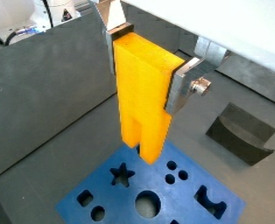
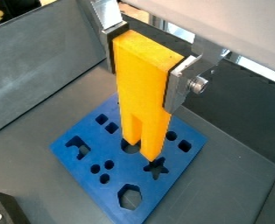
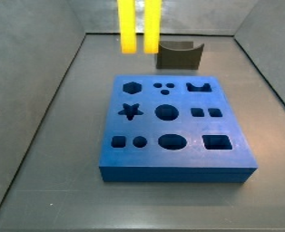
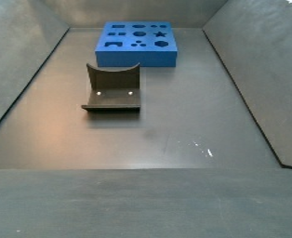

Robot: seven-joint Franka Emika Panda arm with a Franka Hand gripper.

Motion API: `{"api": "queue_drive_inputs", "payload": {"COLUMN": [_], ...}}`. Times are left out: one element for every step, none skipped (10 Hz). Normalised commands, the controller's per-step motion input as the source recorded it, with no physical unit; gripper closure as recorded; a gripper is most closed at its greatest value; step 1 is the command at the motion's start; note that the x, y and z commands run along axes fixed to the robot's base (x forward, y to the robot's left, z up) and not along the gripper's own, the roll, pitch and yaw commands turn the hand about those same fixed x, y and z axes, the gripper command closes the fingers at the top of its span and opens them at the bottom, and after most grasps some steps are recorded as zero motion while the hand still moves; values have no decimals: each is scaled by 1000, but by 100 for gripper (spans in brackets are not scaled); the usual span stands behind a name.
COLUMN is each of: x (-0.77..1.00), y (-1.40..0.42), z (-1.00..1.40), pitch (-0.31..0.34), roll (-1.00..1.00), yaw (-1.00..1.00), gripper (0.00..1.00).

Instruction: Insert the double-square object.

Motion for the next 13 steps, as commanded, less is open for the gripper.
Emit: {"api": "queue_drive_inputs", "payload": {"x": [86, 269, 583, 880, 1000, 1000, 1000, 986, 991, 1000, 1000, 960, 997], "y": [-17, -34, -86, -126, -40, 0, 0, -11, -103, -271, -400, -449, -400], "z": [-3, -103, -280, -360, -371, -403, -363, -251, -163, -63, -77, -149, -63], "pitch": [-10, -97, -74, -53, 0, 59, 139, 156, 130, 56, 0, -91, -80], "roll": [-19, -103, -109, -40, 0, 21, 61, 101, 123, 143, 136, 121, 114], "yaw": [-11, -180, -317, -189, 0, 0, 160, 191, 137, 57, 9, 0, 0], "gripper": [100, 100, 100, 100, 100, 100, 100, 100, 100, 100, 100, 100, 100]}}
